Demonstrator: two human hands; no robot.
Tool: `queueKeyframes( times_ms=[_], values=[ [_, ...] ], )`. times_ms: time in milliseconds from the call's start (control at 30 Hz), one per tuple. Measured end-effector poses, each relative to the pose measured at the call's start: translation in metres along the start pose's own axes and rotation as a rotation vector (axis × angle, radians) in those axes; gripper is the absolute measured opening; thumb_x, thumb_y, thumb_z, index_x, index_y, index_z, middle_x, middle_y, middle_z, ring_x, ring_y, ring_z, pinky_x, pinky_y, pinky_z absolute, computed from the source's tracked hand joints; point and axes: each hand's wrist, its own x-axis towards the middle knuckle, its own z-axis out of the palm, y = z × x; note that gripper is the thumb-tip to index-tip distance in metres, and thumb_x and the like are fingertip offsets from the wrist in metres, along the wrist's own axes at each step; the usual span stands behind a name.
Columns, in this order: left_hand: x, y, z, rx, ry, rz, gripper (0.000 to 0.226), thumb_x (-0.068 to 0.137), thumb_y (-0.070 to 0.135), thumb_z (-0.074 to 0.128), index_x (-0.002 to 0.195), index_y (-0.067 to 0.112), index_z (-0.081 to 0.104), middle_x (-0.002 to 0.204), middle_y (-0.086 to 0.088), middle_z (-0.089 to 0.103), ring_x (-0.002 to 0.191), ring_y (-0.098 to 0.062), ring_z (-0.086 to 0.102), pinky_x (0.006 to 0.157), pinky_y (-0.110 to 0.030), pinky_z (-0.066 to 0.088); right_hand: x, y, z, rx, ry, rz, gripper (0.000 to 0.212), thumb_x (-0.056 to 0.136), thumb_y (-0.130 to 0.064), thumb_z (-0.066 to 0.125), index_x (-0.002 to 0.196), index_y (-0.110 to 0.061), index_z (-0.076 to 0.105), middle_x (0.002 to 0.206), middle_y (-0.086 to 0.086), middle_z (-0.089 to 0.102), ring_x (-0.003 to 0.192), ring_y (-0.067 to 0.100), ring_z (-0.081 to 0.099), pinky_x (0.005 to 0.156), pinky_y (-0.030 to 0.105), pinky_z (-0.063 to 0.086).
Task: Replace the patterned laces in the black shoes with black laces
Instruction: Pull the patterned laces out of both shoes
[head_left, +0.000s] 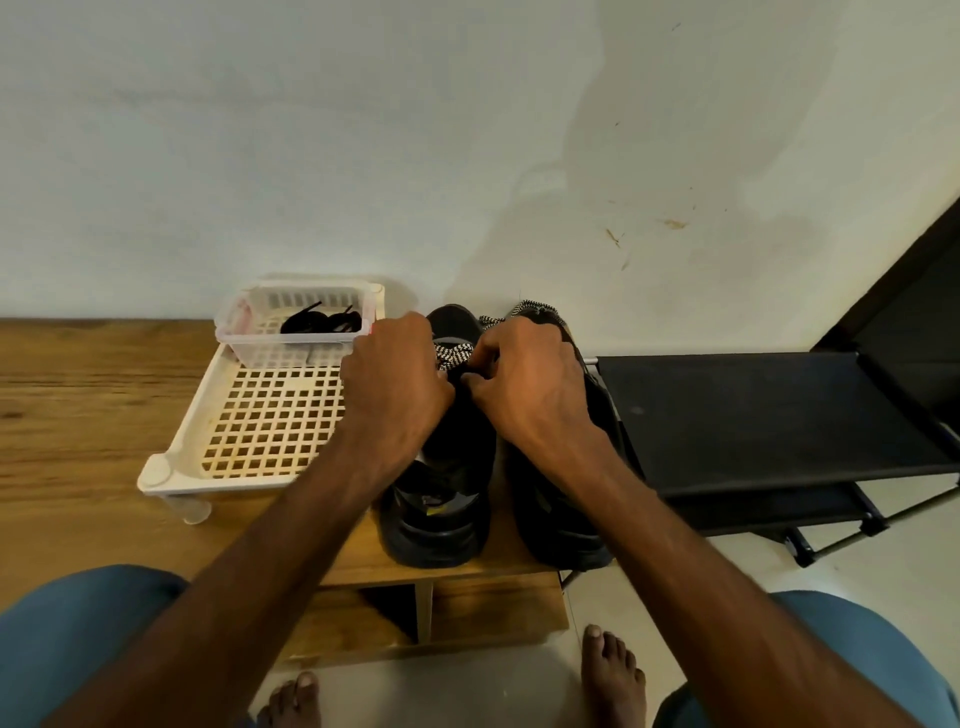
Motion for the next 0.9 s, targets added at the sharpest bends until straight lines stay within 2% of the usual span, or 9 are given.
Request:
queueKeyframes(
  times_ms=[200,333,433,533,633,767,900],
  values=[
    [0.013,-0.019,-0.015,-0.131,-0.027,-0.058,0.007,0.079,0.026,0.082,0.081,0.020,0.078,0.087,-0.001,0.072,0.085,-0.024,0.069,0.069,-0.031,0.049,0.003,0.001,-0.006,-0.036,0.014,0.043,0.013,0.082,-0.019,0.077,0.092,-0.027,0.080,0.094,-0.001,0.075,0.088,0.022,0.072,0.077,0.033,0.059],
    [0.025,-0.031,-0.027,-0.243,-0.144,-0.152,0.016,0.073,0.033,0.090,0.079,0.021,0.081,0.071,0.007,0.066,0.065,-0.009,0.060,0.067,-0.027,0.045,0.006,0.002,-0.010,-0.021,-0.013,0.066,0.011,0.081,-0.018,0.077,0.088,-0.026,0.079,0.091,-0.003,0.075,0.086,0.019,0.072,0.080,0.036,0.062],
    [0.029,-0.033,-0.026,-0.281,-0.205,-0.177,0.017,0.072,0.032,0.091,0.080,0.020,0.082,0.070,0.004,0.068,0.062,-0.010,0.063,0.069,-0.029,0.053,0.008,0.002,-0.006,-0.052,-0.032,0.066,0.012,0.079,-0.017,0.078,0.089,-0.023,0.077,0.090,-0.002,0.074,0.087,0.019,0.071,0.080,0.038,0.062],
    [0.027,-0.032,-0.025,-0.305,-0.240,-0.132,0.009,0.077,0.024,0.088,0.082,0.020,0.082,0.070,0.003,0.071,0.066,-0.012,0.068,0.065,-0.025,0.053,0.006,0.000,0.001,-0.058,-0.020,-0.036,0.029,0.079,-0.013,0.076,0.106,-0.022,0.074,0.103,0.000,0.071,0.104,0.022,0.065,0.085,0.040,0.059],
    [0.027,-0.033,-0.028,-0.311,-0.250,-0.077,0.004,0.081,0.020,0.084,0.084,0.020,0.082,0.076,0.002,0.073,0.070,-0.009,0.067,0.058,-0.020,0.046,0.006,-0.010,0.011,-0.176,-0.032,-0.222,0.042,0.085,-0.015,0.076,0.125,-0.021,0.067,0.123,0.004,0.061,0.126,0.025,0.047,0.091,0.040,0.053],
    [0.026,-0.032,-0.029,-0.295,-0.255,-0.048,0.006,0.082,0.020,0.082,0.088,0.020,0.082,0.066,0.010,0.064,0.066,-0.006,0.063,0.058,-0.019,0.046,0.015,-0.020,0.025,-0.243,0.018,-0.268,0.027,0.090,-0.016,0.074,0.117,-0.015,0.072,0.120,0.007,0.062,0.126,0.027,0.046,0.089,0.039,0.054],
    [0.027,-0.036,-0.027,-0.304,-0.231,-0.040,0.004,0.083,0.017,0.080,0.087,0.018,0.082,0.067,0.010,0.066,0.061,-0.004,0.061,0.059,-0.019,0.046,0.021,-0.021,0.031,-0.216,0.055,-0.265,0.016,0.091,-0.012,0.073,0.106,-0.014,0.077,0.107,0.007,0.068,0.120,0.026,0.051,0.086,0.043,0.057]
  ],
)
